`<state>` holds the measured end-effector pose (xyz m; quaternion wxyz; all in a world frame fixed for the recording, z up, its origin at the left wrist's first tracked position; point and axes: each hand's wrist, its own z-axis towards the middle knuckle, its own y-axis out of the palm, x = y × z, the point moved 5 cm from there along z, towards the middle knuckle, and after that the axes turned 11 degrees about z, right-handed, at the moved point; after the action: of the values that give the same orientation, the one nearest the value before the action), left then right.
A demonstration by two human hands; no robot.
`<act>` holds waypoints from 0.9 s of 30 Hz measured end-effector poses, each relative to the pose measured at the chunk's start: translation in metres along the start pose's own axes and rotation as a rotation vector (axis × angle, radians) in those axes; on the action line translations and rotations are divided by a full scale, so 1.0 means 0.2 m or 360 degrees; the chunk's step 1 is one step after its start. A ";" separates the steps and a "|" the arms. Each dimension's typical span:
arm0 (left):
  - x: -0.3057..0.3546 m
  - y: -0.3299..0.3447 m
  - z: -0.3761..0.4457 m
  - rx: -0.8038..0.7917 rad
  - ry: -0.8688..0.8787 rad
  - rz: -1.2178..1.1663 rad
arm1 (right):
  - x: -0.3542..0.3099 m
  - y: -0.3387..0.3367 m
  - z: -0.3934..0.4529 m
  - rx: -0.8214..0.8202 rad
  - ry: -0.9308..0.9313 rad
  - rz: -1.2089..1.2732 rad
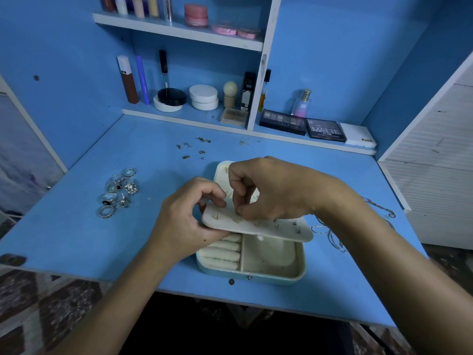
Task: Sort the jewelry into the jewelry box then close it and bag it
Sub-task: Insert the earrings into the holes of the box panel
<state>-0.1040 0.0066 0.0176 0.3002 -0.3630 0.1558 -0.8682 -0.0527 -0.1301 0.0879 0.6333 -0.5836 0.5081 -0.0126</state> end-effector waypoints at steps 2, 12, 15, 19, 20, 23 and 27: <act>0.00 0.00 0.00 -0.0003 0.0021 0.0000 | 0.00 0.00 0.00 0.0017 -0.0017 0.0003; 0.00 0.00 0.04 0.0011 -0.0067 -0.0025 | 0.15 -0.11 -0.07 0.0267 -0.0029 0.0916; -0.01 0.00 0.08 0.0003 -0.0127 -0.0044 | 0.24 -0.18 -0.11 0.0529 -0.0076 0.1249; -0.06 0.02 0.15 0.0004 -0.0254 -0.0024 | 0.40 -0.24 -0.14 0.0885 -0.0103 0.1535; -0.08 0.03 0.17 0.0002 -0.0280 -0.0013 | 0.44 -0.24 -0.14 0.0966 -0.0090 0.1575; -0.11 0.07 0.21 -0.0016 -0.0360 -0.0074 | 0.54 -0.24 -0.14 0.1169 -0.0004 0.1599; -0.16 0.12 0.24 -0.0079 -0.0457 -0.0145 | 0.61 -0.20 -0.13 0.1311 0.0096 0.1677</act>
<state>-0.0408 0.0059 0.0221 0.2706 -0.4975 0.1162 -0.8160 0.0119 -0.2363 0.0461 0.7114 0.0326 0.6964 0.0891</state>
